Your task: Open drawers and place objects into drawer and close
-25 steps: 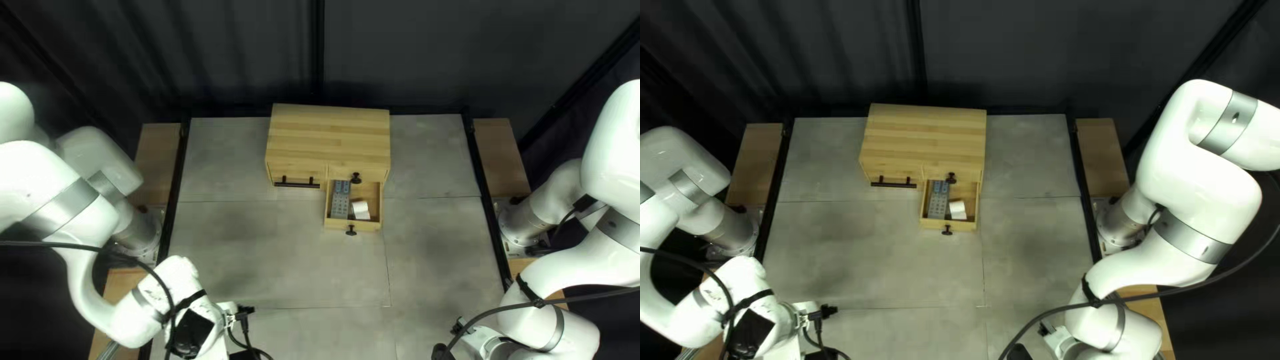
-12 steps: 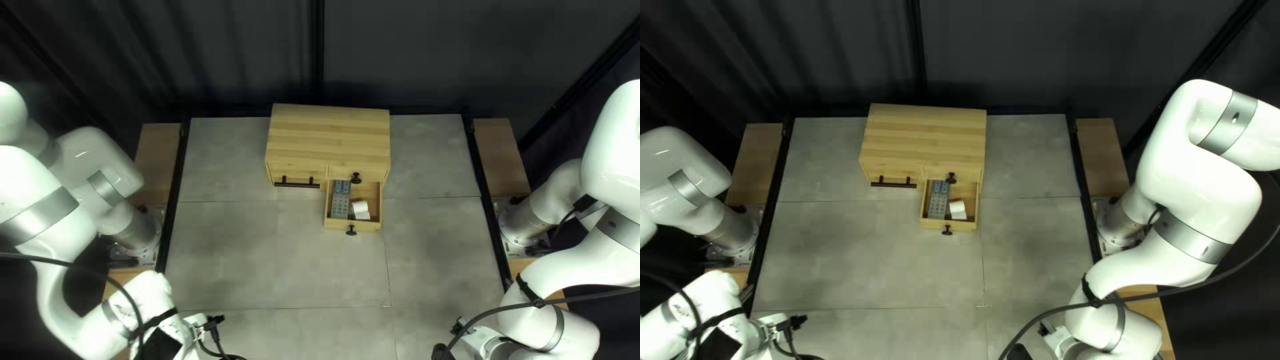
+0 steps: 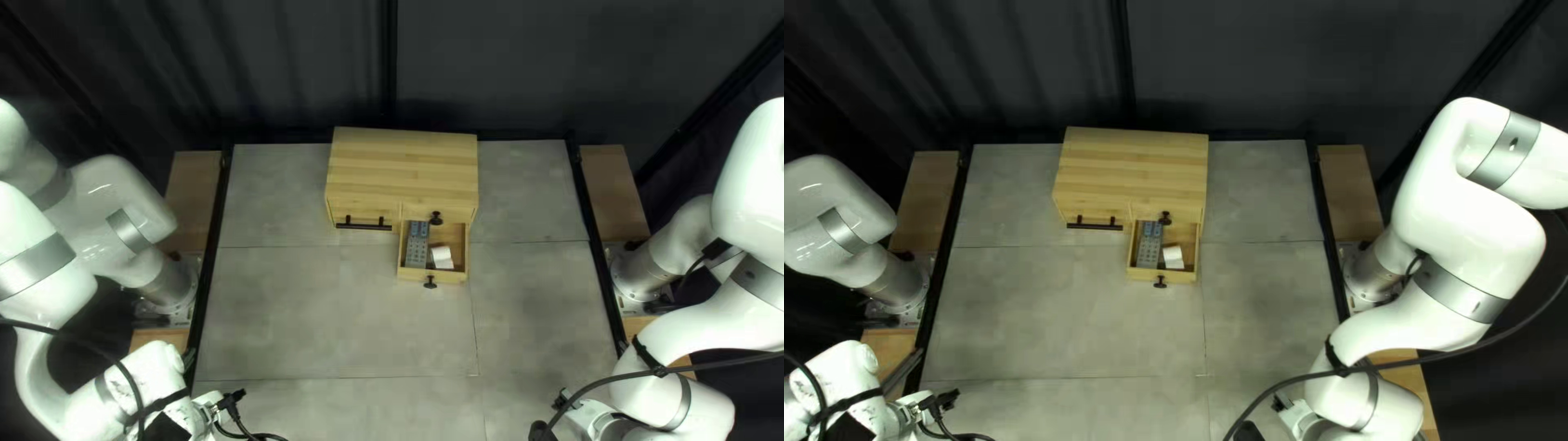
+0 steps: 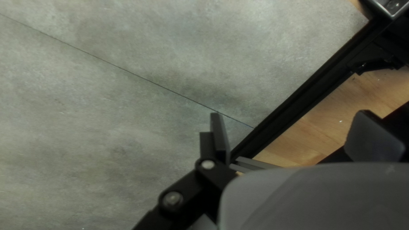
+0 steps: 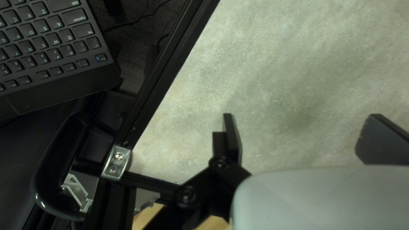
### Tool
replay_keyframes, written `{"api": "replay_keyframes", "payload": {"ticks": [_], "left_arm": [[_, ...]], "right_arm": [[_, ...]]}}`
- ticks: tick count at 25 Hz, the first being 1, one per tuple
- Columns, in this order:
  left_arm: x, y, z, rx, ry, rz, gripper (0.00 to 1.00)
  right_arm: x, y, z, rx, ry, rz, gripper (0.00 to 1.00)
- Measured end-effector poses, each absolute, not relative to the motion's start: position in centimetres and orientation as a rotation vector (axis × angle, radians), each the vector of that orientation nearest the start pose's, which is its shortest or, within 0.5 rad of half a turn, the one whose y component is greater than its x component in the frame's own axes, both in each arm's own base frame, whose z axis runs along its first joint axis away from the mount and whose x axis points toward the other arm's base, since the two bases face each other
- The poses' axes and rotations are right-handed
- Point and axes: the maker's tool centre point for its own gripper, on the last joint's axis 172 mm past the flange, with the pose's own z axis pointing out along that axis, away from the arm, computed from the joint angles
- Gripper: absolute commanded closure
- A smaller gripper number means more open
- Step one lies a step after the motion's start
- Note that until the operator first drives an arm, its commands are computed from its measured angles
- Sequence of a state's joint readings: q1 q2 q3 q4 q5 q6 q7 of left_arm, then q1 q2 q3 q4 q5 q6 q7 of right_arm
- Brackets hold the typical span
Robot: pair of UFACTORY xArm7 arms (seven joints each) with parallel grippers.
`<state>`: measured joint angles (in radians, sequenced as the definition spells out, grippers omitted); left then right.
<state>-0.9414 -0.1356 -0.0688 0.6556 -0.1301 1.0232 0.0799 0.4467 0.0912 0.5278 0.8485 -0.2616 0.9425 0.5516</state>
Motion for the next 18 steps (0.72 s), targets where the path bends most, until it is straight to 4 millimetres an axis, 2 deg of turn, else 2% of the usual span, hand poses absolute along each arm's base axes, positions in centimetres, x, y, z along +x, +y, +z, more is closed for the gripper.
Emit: {"api": "replay_keyframes", "payload": {"ticks": [4,10,14,18], "left_arm": [[15.3,-28.6,10.0,-2.712,1.495,0.387,0.00],[15.3,-28.6,10.0,-2.712,1.495,0.387,0.00],[15.3,-28.6,10.0,-2.712,1.495,0.387,0.00],[15.3,-28.6,10.0,-2.712,1.495,0.387,0.00]], "right_arm": [[27.0,30.3,9.6,-3.198,-1.132,-0.013,0.00],[31.1,28.3,11.2,-3.124,-1.348,-0.074,0.00],[34.2,26.6,11.0,-3.023,-1.546,-0.108,0.00],[36.8,23.9,10.5,-2.881,-1.798,-0.078,0.00]]}}
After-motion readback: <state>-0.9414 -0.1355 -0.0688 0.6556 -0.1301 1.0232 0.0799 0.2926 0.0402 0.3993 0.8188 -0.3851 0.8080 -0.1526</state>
